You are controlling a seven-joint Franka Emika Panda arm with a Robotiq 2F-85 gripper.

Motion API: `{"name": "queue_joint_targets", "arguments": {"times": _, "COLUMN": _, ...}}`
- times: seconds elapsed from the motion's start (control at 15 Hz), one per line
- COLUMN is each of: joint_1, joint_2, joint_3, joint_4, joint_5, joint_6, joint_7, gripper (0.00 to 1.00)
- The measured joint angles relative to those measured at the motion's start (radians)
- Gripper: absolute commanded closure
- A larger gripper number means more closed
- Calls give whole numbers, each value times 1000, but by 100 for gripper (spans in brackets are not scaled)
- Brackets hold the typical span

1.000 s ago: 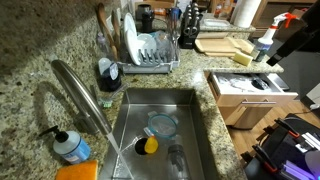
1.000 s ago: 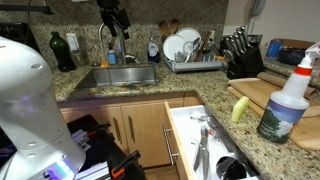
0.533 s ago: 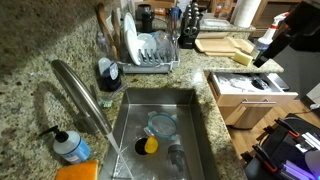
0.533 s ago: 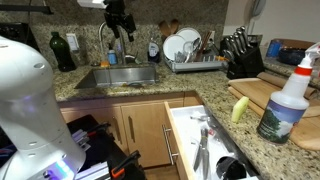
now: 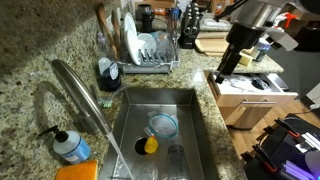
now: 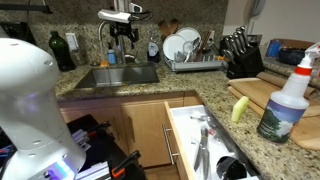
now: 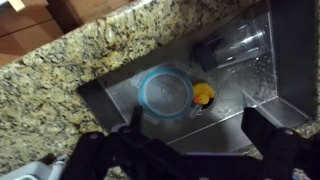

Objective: Close the faucet using the faucet handle on the right

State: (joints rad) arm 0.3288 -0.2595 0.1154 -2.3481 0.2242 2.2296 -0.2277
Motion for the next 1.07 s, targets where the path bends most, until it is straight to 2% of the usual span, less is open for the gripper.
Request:
{"name": "queue_joint_targets", "arguments": {"times": 0.13, "joint_1": 0, "joint_2": 129, "joint_3": 35, "joint_4": 117, "joint_5": -58, "joint_6": -29, "joint_7": -16, "gripper": 0}}
{"name": "queue_joint_targets", "arguments": {"times": 0.4, "joint_1": -1, "joint_2": 336, "joint_3": 78, "joint_4": 320, "joint_5": -268, "joint_6": -37, "joint_7": -5, "gripper": 0}}
{"name": "queue_joint_targets", "arguments": {"times": 0.73, "joint_1": -5, "joint_2": 359, "joint_3": 82, "joint_4": 356, "joint_5": -283, "joint_6": -34, "joint_7": -2, "gripper": 0}}
{"name": "queue_joint_targets", "arguments": {"times": 0.93, "joint_1": -13, "joint_2": 393, "joint_3": 82, "joint_4": 356, "joint_5": -305, "joint_6": 134, "joint_7": 15, "gripper": 0}}
{"name": "queue_joint_targets", "arguments": {"times": 1.07, "joint_1": -11, "joint_2": 463, "joint_3": 93, "joint_4": 401, "joint_5": -360, "joint_6": 213, "joint_7": 13, "gripper": 0}}
